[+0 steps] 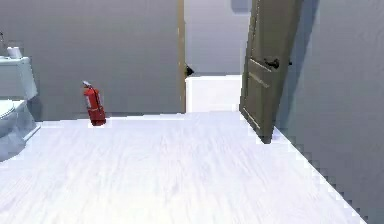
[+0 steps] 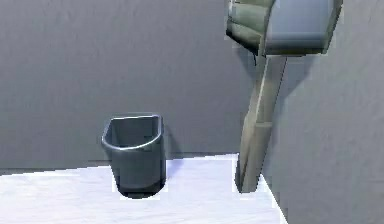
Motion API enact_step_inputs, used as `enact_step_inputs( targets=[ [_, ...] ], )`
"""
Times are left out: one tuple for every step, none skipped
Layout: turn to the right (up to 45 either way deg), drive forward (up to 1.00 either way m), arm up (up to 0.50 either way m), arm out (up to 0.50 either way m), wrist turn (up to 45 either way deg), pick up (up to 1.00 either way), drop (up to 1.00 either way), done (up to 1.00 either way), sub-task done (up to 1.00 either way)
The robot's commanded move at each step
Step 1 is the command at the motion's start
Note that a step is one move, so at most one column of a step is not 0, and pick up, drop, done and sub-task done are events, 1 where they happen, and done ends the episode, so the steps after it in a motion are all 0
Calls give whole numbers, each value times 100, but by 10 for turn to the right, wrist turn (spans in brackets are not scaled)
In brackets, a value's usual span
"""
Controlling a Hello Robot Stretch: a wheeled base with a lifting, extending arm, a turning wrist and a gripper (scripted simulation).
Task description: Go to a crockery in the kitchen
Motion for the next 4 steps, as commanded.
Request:
enact_step_inputs(
  targets=[
    [0, 100, 0, 0, 0, 0, 0, 0, 0],
    [0, 100, 0, 0, 0, 0, 0, 0, 0],
    [120, 0, 0, 0, 0, 0, 0, 0, 0],
    [30, 0, 0, 0, 0, 0, 0, 0, 0]
  ],
)
